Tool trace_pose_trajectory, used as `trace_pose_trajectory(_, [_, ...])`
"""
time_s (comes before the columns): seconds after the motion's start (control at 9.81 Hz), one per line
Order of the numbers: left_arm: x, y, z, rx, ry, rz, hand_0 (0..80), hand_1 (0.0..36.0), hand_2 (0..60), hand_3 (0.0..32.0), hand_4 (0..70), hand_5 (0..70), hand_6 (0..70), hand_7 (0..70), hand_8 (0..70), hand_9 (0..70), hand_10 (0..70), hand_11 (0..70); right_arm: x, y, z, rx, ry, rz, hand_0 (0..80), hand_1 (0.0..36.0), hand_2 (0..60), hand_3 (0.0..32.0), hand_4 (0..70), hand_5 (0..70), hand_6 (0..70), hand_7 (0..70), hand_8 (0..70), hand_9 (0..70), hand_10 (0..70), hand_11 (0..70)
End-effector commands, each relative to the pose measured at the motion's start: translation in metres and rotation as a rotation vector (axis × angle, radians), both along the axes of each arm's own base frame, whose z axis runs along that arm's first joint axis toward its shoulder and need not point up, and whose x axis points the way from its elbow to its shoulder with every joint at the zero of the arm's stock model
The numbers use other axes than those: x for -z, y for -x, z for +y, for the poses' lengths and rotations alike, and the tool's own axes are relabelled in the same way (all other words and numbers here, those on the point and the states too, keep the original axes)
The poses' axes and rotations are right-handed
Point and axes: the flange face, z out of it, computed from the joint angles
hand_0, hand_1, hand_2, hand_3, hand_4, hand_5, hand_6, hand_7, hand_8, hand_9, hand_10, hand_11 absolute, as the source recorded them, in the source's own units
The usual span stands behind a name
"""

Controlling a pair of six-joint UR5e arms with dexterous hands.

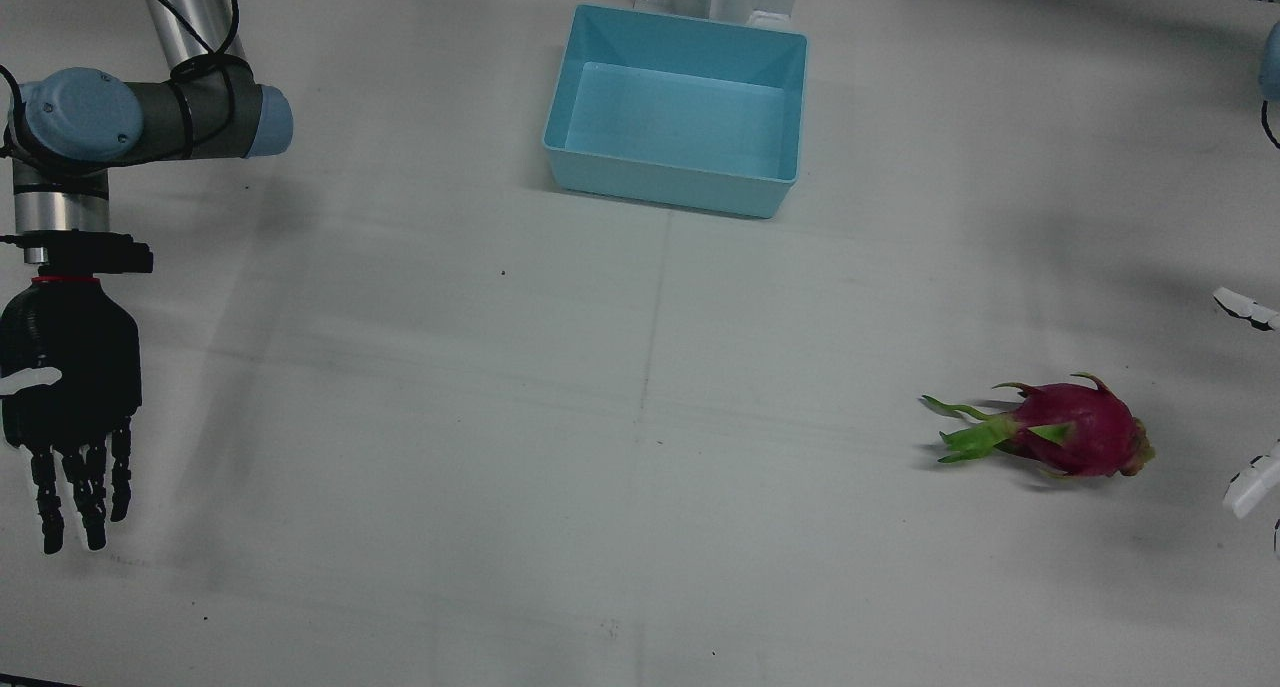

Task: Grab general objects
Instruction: 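Move the left hand toward the pink dragon fruit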

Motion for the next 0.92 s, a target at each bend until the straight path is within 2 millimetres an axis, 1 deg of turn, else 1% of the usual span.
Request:
trace_pose_trajectory(0.0, [-0.007, 0.007, 0.006, 0.037, 0.055, -0.04, 53.6, 23.0, 15.6, 32.0, 0.0, 0.0, 0.0, 0.0, 0.0, 0.0, 0.0, 0.0, 0.0, 0.0, 0.0, 0.0, 0.0, 0.0, 0.0, 0.0, 0.0, 0.0, 0.0, 0.0, 0.0, 0.0, 0.0, 0.0, 0.0, 0.0])
trace_pose_trajectory(0.1, [-0.002, 0.003, 0.001, 0.035, -0.006, -0.013, 53.9, 23.0, 14.2, 32.0, 0.0, 0.0, 0.0, 0.0, 0.0, 0.0, 0.0, 0.0, 0.0, 0.0, 0.0, 0.0, 0.0, 0.0, 0.0, 0.0, 0.0, 0.0, 0.0, 0.0, 0.0, 0.0, 0.0, 0.0, 0.0, 0.0])
trace_pose_trajectory(0.31, [0.007, -0.011, -0.006, 0.046, -0.084, 0.01, 58.9, 29.5, 24.1, 32.0, 0.0, 0.0, 0.0, 0.0, 0.0, 0.0, 0.0, 0.0, 0.0, 0.0, 0.0, 0.0, 0.0, 0.0, 0.0, 0.0, 0.0, 0.0, 0.0, 0.0, 0.0, 0.0, 0.0, 0.0, 0.0, 0.0])
trace_pose_trajectory(0.41, [0.01, -0.041, -0.006, 0.03, -0.099, 0.002, 59.0, 30.3, 26.9, 32.0, 0.0, 0.0, 0.0, 0.0, 0.0, 0.0, 0.0, 0.0, 0.0, 0.0, 0.0, 0.0, 0.0, 0.0, 0.0, 0.0, 0.0, 0.0, 0.0, 0.0, 0.0, 0.0, 0.0, 0.0, 0.0, 0.0])
trace_pose_trajectory(0.51, [0.019, -0.075, -0.011, 0.036, -0.105, 0.004, 56.4, 24.9, 14.0, 32.0, 0.0, 0.0, 0.0, 0.0, 0.0, 0.0, 0.0, 0.0, 0.0, 0.0, 0.0, 0.0, 0.0, 0.0, 0.0, 0.0, 0.0, 0.0, 0.0, 0.0, 0.0, 0.0, 0.0, 0.0, 0.0, 0.0])
trace_pose_trajectory(0.61, [0.026, -0.102, -0.019, 0.035, -0.101, 0.004, 54.7, 21.1, 5.4, 32.0, 0.0, 0.0, 0.0, 0.0, 0.0, 0.0, 0.0, 0.0, 0.0, 0.0, 0.0, 0.0, 0.0, 0.0, 0.0, 0.0, 0.0, 0.0, 0.0, 0.0, 0.0, 0.0, 0.0, 0.0, 0.0, 0.0])
trace_pose_trajectory(0.71, [0.04, -0.121, -0.027, 0.026, -0.105, 0.009, 55.2, 21.5, 5.5, 32.0, 0.0, 0.0, 0.0, 0.0, 0.0, 0.0, 0.0, 0.0, 0.0, 0.0, 0.0, 0.0, 0.0, 0.0, 0.0, 0.0, 0.0, 0.0, 0.0, 0.0, 0.0, 0.0, 0.0, 0.0, 0.0, 0.0])
trace_pose_trajectory(0.82, [0.054, -0.125, -0.03, 0.043, -0.08, -0.009, 54.8, 22.2, 9.1, 32.0, 0.0, 0.0, 0.0, 0.0, 0.0, 0.0, 0.0, 0.0, 0.0, 0.0, 0.0, 0.0, 0.0, 0.0, 0.0, 0.0, 0.0, 0.0, 0.0, 0.0, 0.0, 0.0, 0.0, 0.0, 0.0, 0.0])
